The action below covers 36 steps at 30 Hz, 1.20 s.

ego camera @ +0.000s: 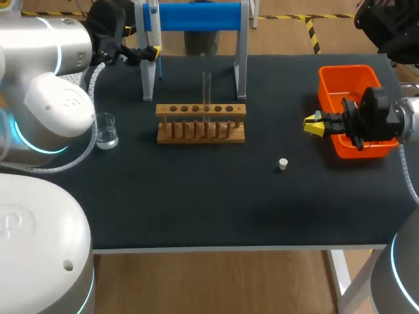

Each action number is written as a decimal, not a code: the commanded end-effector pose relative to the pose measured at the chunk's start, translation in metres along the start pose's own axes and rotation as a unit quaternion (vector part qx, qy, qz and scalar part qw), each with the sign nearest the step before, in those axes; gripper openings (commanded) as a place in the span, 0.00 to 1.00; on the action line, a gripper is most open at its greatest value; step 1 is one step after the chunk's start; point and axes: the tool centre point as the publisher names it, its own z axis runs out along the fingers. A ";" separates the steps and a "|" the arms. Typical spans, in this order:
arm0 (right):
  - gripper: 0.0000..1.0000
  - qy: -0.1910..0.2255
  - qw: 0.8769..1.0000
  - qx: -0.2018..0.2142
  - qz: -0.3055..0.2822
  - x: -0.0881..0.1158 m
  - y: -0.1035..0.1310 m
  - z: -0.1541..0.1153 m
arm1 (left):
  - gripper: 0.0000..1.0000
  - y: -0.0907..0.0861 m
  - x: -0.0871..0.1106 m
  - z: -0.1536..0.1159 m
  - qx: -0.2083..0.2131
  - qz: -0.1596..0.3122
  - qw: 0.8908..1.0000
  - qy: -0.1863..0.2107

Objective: Invert the test tube, pick up the pipette, mount the tip to pipette, aspirate from beaker and dispense into the tube, eject the tip, return the pipette, and cap with the stopper.

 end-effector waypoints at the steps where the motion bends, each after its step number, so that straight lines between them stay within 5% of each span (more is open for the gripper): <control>1: 0.00 -0.001 1.000 0.001 0.000 0.001 0.000 0.000 | 1.00 -0.002 0.000 0.013 -0.004 -0.002 0.999 -0.032; 36: 0.00 -0.001 1.000 0.001 0.000 0.001 0.000 0.000 | 1.00 -0.009 -0.032 0.059 0.025 -0.056 0.988 -0.142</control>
